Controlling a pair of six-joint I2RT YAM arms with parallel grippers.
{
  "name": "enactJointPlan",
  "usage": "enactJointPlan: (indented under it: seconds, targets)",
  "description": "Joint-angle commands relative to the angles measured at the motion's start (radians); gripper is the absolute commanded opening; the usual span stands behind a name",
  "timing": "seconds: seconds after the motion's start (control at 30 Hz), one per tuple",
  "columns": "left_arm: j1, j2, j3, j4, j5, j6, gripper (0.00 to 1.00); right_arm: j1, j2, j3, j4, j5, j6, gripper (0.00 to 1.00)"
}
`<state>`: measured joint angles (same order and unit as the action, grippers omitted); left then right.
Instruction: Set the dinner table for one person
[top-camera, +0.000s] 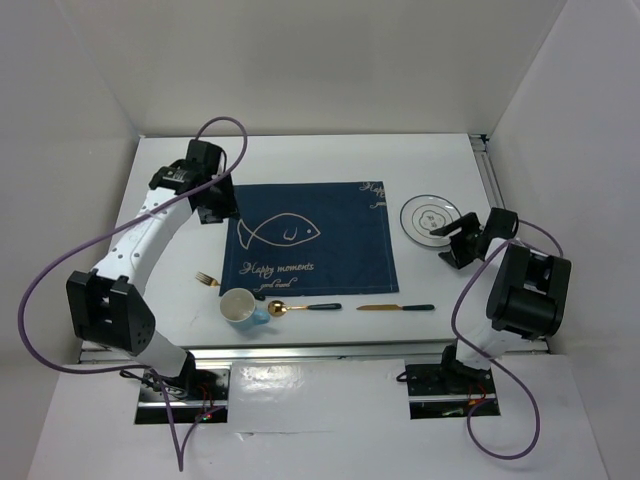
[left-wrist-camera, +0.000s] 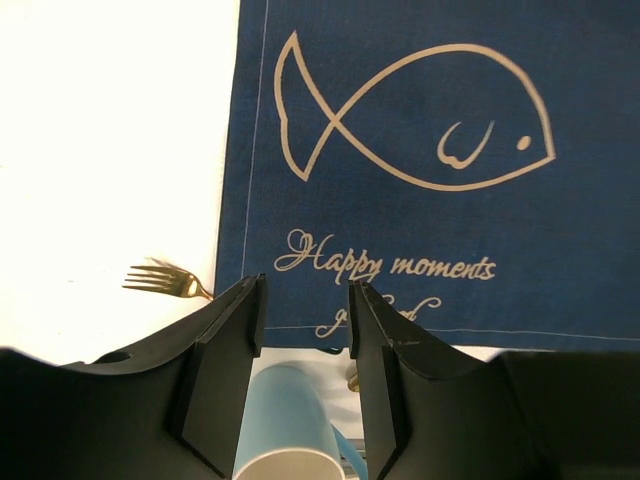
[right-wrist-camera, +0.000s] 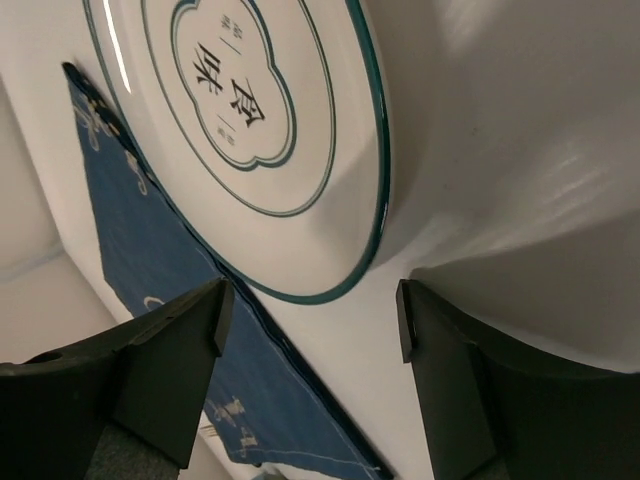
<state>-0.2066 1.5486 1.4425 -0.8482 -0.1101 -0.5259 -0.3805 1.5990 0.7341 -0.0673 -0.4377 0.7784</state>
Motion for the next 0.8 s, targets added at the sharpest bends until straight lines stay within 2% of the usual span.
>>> enactJointPlan:
  seconds: [0.0, 0.23, 0.37, 0.4, 0.5, 0.53, 0.6, 0.63, 0.77]
  targets:
    - [-0.002, -0.057, -0.004, 0.012, 0.018, 0.014, 0.55, -0.006, 0.033, -0.039, 0.162, -0.007, 0.056, 0.77]
    - [-0.002, -0.058, -0.004, 0.021, 0.038, 0.014, 0.55, -0.006, 0.088, -0.048, 0.253, 0.073, 0.096, 0.64]
    - [-0.002, -0.048, -0.013, 0.021, 0.047, 0.014, 0.55, -0.006, 0.101, -0.048, 0.262, 0.091, 0.13, 0.47]
    - [-0.002, -0.048, -0.013, 0.021, 0.047, 0.014, 0.55, -0.006, 0.101, -0.048, 0.271, 0.091, 0.13, 0.38]
    - [-0.002, -0.048, -0.013, 0.021, 0.047, 0.014, 0.55, -0.006, 0.101, -0.059, 0.282, 0.091, 0.14, 0.24]
    - [-0.002, -0.048, -0.013, 0.021, 0.047, 0.014, 0.55, -0.006, 0.101, -0.059, 0.282, 0.091, 0.14, 0.14]
    - [-0.002, -0.048, -0.013, 0.021, 0.047, 0.023, 0.55, -0.006, 0.072, -0.059, 0.261, 0.091, 0.14, 0.03]
    - [-0.002, -0.048, -0.013, 0.021, 0.047, 0.023, 0.55, -0.006, 0.056, -0.059, 0.261, 0.091, 0.14, 0.0]
    - [-0.002, -0.048, -0.002, 0.021, 0.047, 0.023, 0.55, -0.006, -0.063, -0.059, 0.219, 0.1, 0.131, 0.0]
